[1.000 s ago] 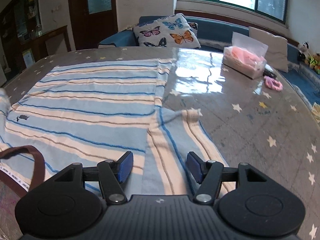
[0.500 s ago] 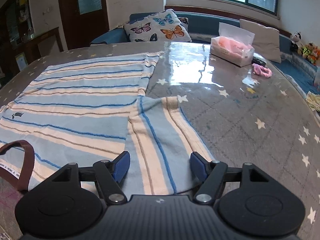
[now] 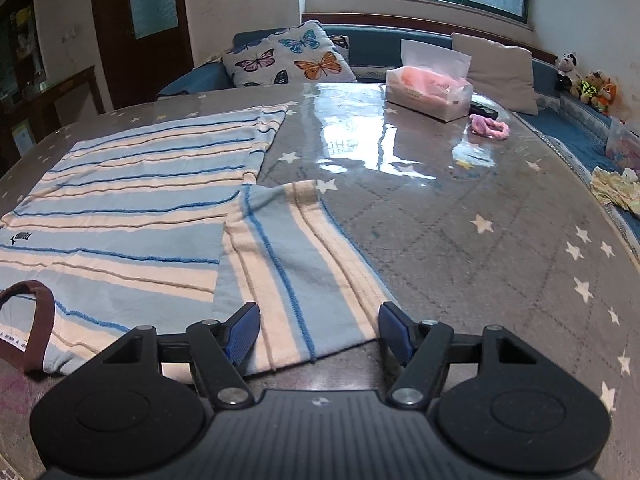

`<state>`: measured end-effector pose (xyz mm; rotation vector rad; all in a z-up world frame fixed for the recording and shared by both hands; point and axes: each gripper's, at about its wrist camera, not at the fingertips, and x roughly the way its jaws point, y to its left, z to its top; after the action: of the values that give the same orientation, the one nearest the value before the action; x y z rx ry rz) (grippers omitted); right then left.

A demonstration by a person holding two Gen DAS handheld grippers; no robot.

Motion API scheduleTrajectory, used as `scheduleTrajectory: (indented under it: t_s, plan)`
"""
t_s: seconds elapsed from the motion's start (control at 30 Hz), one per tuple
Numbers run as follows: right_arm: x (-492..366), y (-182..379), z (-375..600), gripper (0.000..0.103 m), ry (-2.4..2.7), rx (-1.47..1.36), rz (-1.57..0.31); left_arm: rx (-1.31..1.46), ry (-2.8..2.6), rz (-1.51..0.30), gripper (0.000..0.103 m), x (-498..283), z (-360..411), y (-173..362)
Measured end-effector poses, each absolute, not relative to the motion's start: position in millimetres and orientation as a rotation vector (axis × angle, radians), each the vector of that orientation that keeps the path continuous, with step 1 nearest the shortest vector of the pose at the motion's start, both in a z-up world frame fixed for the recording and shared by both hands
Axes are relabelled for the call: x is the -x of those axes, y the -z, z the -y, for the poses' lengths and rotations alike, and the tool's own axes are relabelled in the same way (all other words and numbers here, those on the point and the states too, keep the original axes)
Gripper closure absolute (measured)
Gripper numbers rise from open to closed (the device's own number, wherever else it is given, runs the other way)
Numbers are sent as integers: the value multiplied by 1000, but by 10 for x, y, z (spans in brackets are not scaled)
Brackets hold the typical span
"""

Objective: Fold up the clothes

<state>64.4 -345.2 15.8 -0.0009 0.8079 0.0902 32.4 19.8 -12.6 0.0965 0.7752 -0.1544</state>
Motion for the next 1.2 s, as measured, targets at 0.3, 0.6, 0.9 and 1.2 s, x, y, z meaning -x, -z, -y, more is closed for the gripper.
scheduleTrajectory:
  t_s: [0.3,0.6,0.9,1.2]
  plan:
    - [-654,-140,3590,45,-21,-39,-787,-129,186,-734,56,-239,-142,42]
    - [-609,-116,3717,88,27,-78,-772,-81,174,-692,30,-329,-157,-68]
    - [-536,-163,3652,85,78,-41,-762,-69,132,-683,7,-458,-265,-54]
    - [-830,-321,3398,85,-78,-35,-711,-40,85,-696,0,-520,-411,-8]
